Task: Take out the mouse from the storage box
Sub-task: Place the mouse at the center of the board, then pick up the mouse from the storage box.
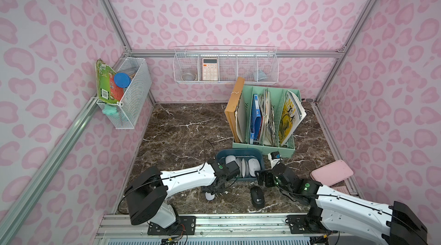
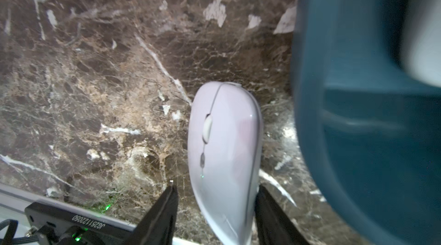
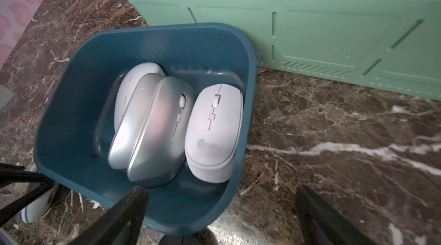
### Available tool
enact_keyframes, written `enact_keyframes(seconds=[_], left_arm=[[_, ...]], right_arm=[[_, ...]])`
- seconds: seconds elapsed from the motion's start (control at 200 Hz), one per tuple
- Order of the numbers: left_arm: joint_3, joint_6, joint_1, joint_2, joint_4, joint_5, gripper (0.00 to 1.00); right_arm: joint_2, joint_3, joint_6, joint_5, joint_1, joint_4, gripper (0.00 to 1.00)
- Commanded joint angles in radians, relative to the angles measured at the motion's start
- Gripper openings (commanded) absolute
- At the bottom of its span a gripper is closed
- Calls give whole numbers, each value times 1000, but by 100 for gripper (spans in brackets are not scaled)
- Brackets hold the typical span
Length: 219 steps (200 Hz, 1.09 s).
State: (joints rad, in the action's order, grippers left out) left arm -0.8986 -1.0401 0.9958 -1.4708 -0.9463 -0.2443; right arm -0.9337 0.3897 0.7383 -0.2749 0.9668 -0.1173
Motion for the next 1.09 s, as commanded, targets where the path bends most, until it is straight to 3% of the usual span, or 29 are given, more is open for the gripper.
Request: enact_keyframes(seconds=[0.0, 0.235, 0.41, 0.54, 0.72, 1.09], left_arm=[[21, 9, 0, 126, -11, -74, 67], [165, 49, -8, 590, 19, -244, 79], [275, 117, -19, 867, 17, -396, 85], [329, 167, -28, 1024, 44, -409, 92], [375, 200, -29, 1097, 86, -387, 95], [380, 194, -29, 1094, 96, -382, 97]], right_arm=[[-4, 35, -15, -19, 0, -37, 100], [-55, 164, -35, -39, 16, -137, 100], [-184, 273, -19, -55, 67, -187, 100], [-308, 371, -16, -71, 103, -240, 99], [-488, 527, 20, -86, 112, -386, 96], [-655, 653, 50, -69, 112, -469, 68]])
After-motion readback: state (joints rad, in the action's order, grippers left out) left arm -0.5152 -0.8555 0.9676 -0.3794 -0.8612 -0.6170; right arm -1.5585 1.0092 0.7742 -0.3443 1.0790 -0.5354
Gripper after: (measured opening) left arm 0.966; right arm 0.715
